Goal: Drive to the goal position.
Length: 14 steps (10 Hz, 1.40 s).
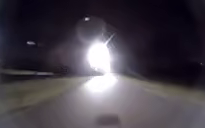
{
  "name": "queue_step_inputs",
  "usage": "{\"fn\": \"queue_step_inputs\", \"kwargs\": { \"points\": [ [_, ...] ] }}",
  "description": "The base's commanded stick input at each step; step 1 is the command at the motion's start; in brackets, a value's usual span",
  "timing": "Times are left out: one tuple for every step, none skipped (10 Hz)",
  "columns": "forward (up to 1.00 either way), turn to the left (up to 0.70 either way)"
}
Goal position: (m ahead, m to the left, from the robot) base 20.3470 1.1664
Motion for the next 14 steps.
{"fn": "queue_step_inputs", "kwargs": {
  "points": [
    [1.00,0.00],
    [1.00,0.00],
    [1.00,0.00],
    [1.00,0.00],
    [1.00,0.00],
    [1.00,0.00],
    [1.00,-0.02],
    [1.00,-0.04],
    [1.00,-0.04],
    [1.00,-0.04],
    [1.00,-0.04],
    [1.00,-0.03],
    [1.00,-0.02],
    [1.00,0.00]
  ]
}}
